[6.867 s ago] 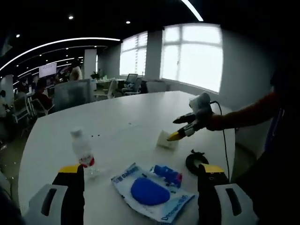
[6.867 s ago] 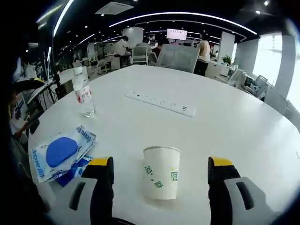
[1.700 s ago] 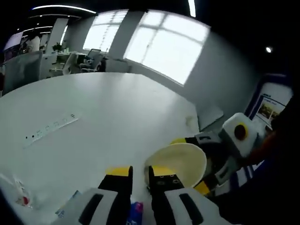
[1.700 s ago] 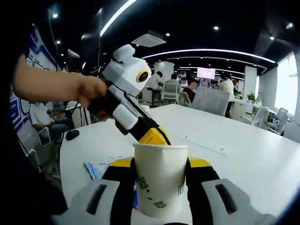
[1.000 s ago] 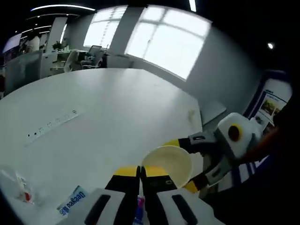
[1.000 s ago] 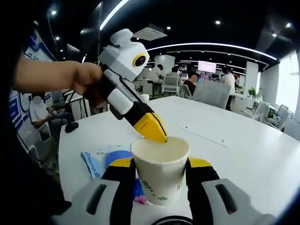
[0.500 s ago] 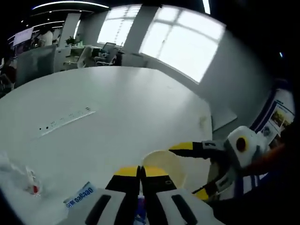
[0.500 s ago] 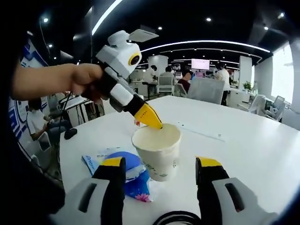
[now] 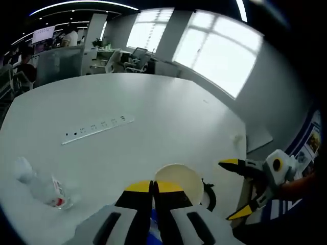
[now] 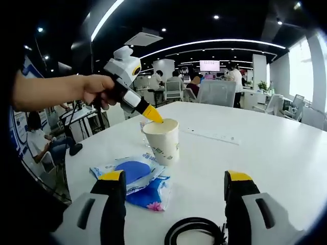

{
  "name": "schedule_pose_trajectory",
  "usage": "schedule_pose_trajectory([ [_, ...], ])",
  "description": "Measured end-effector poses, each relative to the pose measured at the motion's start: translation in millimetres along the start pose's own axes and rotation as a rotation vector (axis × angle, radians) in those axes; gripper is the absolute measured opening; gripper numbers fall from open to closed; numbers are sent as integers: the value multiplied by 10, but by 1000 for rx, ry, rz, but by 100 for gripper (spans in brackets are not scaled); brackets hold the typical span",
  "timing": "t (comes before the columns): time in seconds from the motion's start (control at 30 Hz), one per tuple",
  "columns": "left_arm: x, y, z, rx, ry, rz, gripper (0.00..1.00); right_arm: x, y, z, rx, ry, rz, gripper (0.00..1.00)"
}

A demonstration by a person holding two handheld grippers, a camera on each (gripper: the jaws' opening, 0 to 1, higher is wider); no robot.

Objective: Arrange the tabletop items into an orderly group along one side of the table until the central work area is clear of visible clutter.

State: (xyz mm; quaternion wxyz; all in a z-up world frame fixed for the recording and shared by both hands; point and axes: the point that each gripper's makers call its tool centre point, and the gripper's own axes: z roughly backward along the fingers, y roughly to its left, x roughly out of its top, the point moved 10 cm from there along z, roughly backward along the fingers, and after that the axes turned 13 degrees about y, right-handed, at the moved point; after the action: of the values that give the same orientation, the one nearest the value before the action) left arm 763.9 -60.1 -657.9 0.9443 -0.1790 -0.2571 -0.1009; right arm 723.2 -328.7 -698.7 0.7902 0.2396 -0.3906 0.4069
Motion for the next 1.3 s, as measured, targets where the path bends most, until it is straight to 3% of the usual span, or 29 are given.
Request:
schedule_pose_trajectory([
  [0.1,7,99,1,23,-9,25,0,-20,-5,25,0,-4,-16,81],
  [0.5,56,441,-11,106,-27,88,0,-91,-28,101,-27,10,-32,79],
  [0.63,31,580,-35,169,-36,133,0,-141,-41,118,-33,24,-38,78],
  [0.9,-88,678,-103,234,-63,191,0,-208,-54,98,-33,43,-46,77],
  [1.0,-146,727,-96,274,-130,281,0,-223,-53,82,-30,49,-51,76],
  [1.3,-262,776,-118,409,-197,395,0,-250,-48,5,-10,73,-41,75],
])
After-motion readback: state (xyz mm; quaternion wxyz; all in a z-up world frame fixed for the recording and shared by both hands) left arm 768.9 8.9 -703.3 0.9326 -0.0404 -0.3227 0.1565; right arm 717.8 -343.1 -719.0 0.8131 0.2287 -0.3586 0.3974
